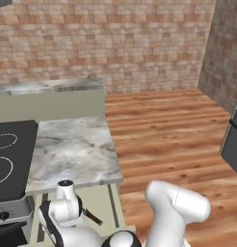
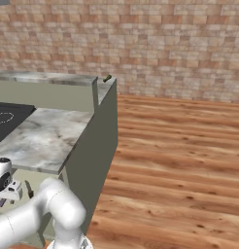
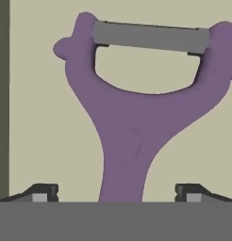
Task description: Open the drawer on the left and place the cutting tools on the cutting board.
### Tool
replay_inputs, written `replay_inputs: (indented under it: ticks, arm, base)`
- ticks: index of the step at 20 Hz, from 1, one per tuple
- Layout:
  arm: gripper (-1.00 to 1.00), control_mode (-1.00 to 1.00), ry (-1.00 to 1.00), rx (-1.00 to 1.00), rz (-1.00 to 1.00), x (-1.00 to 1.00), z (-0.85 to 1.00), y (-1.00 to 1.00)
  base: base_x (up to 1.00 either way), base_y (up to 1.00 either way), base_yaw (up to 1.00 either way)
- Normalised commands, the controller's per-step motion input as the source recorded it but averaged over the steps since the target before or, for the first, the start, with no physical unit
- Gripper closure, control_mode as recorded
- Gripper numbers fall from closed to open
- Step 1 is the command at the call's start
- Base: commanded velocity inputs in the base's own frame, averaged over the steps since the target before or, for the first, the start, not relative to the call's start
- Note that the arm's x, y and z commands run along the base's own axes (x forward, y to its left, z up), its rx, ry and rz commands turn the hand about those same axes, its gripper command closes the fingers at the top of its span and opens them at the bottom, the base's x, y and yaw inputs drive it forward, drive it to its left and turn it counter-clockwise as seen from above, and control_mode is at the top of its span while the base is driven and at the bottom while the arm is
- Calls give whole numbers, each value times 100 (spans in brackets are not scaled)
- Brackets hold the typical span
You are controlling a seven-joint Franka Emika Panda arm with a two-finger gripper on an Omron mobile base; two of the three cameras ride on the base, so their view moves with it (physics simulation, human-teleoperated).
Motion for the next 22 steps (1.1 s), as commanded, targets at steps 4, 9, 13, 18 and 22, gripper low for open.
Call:
replay_inputs:
  ticks: [4, 9, 13, 18, 22]
  arm:
    - [100, -100, -4, -1, -4, -23, -14, 0]
    - [100, -100, -4, 0, -3, -28, 0, 0]
    - [100, -100, -2, 0, -2, -26, 15, -1]
    - [100, -100, 0, 1, -1, -3, 80, 0]
    - [100, -100, 1, 4, -1, 6, 100, 0]
  base:
    - [0, 0, 0]
    - [0, 0, 0]
    - [0, 0, 0]
    - [0, 0, 0]
    - [0, 0, 0]
